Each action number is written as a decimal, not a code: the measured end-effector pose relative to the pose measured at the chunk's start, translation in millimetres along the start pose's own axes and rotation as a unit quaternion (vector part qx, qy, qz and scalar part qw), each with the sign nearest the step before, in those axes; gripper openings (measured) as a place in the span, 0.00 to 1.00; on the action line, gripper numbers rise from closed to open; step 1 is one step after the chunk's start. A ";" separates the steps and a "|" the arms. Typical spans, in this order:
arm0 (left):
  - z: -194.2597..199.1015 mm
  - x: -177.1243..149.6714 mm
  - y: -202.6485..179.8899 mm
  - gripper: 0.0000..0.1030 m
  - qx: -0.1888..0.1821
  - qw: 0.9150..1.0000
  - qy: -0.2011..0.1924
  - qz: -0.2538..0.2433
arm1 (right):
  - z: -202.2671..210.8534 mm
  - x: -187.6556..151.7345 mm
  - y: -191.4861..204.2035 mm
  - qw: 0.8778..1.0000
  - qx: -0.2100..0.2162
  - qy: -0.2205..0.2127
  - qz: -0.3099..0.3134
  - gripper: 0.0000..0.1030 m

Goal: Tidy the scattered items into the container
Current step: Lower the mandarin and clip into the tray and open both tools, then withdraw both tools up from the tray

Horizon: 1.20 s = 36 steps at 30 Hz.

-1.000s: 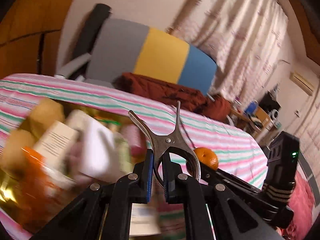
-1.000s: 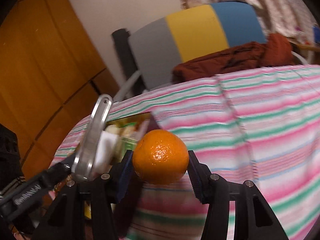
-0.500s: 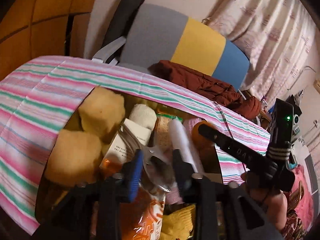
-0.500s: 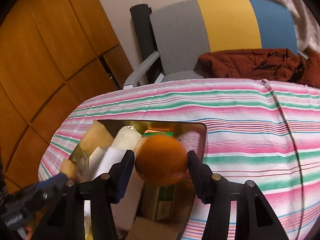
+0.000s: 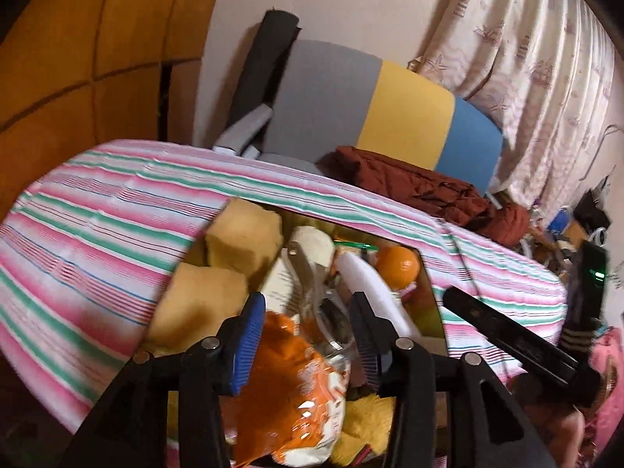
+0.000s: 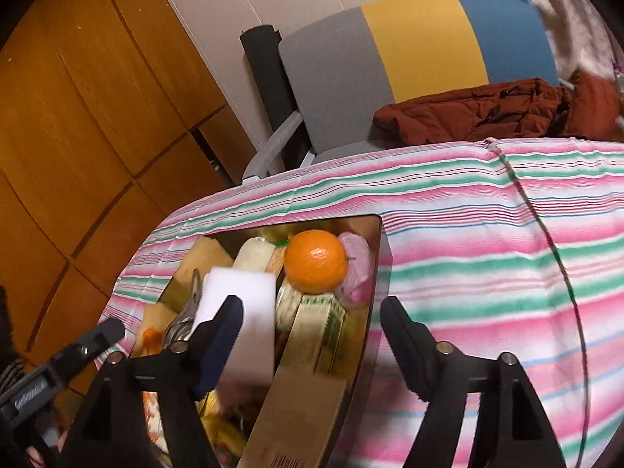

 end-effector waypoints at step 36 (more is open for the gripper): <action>45.7 -48.8 5.7 0.49 0.159 0.987 -0.003 -0.034 | 50.5 -47.0 93.3 0.989 -0.097 0.016 0.111 1.00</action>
Point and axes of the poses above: each gripper's, at about its wrist camera, not at the fingertips, and z roughly against the way its jaws point, y to its left, x to its top, the point moved 1 cm from there along -z, roughly the way its jaws point, and after that the axes turned 14 degrees about z, right-handed, at the moved point
